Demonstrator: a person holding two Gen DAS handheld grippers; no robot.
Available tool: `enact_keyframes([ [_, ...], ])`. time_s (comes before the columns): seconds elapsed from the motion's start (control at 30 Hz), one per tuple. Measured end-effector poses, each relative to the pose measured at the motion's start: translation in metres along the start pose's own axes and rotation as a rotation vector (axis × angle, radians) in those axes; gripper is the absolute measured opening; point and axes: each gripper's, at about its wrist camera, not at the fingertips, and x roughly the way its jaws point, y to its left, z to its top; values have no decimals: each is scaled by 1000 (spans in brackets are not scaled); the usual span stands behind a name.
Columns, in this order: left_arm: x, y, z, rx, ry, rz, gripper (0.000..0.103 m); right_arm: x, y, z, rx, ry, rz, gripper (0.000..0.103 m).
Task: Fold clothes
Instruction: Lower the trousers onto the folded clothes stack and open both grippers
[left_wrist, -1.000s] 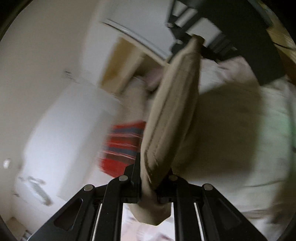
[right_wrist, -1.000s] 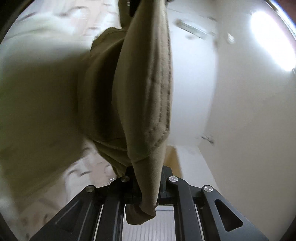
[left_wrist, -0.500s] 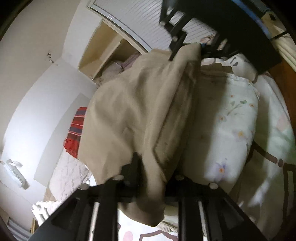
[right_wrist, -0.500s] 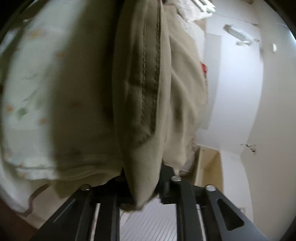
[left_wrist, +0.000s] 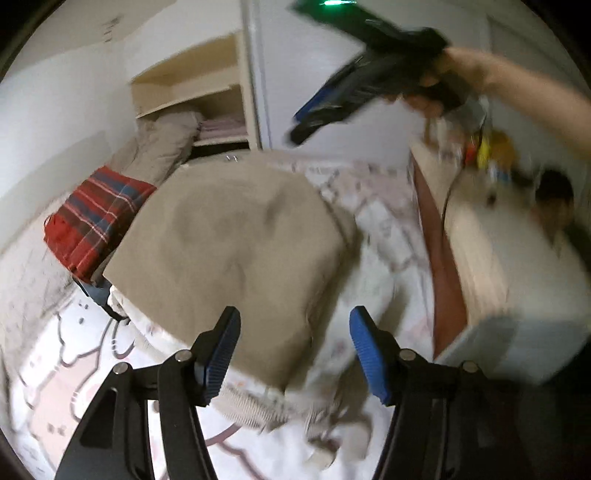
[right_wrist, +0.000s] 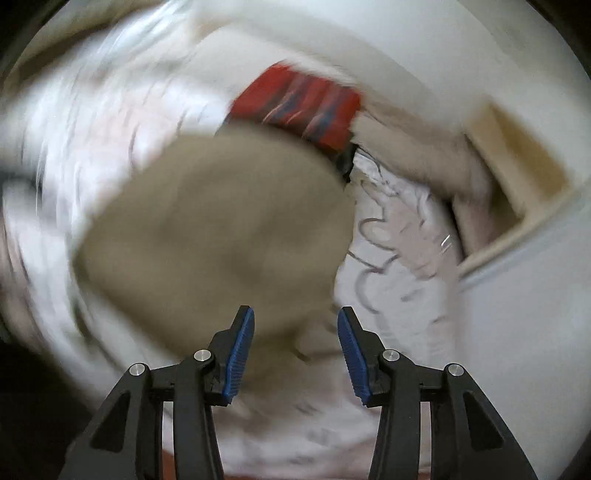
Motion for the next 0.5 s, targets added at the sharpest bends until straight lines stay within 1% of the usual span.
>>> enact_keyframes([
  [0.03, 2, 3, 5, -27, -19, 10, 61, 4, -22, 22, 90, 5, 70, 47],
  [0.07, 4, 8, 9, -59, -31, 22, 61, 8, -27, 4, 135, 12, 105, 47],
  [0.1, 6, 12, 10, -91, -35, 27, 61, 24, -1, 14, 159, 23, 129, 47],
  [0.13, 9, 21, 11, -128, -34, 31, 61, 43, 5, 33, 165, 37, 146, 47],
  [0.2, 12, 35, 9, -187, -25, 43, 61, 88, 15, 46, 151, 61, 162, 47],
  [0.23, 11, 40, 6, -209, -20, 51, 61, 103, 12, 52, 147, 84, 172, 47],
  [0.3, 6, 48, -5, -232, -13, 72, 61, 138, 0, 34, 165, 166, 188, 47],
  [0.37, 3, 58, -13, -252, -7, 93, 61, 177, 4, 35, 169, 239, 181, 47],
  [0.43, 1, 68, -19, -270, 0, 113, 61, 193, 5, 34, 190, 274, 187, 47],
  [0.5, 1, 76, -26, -294, 6, 124, 61, 200, 1, 34, 228, 294, 201, 47],
])
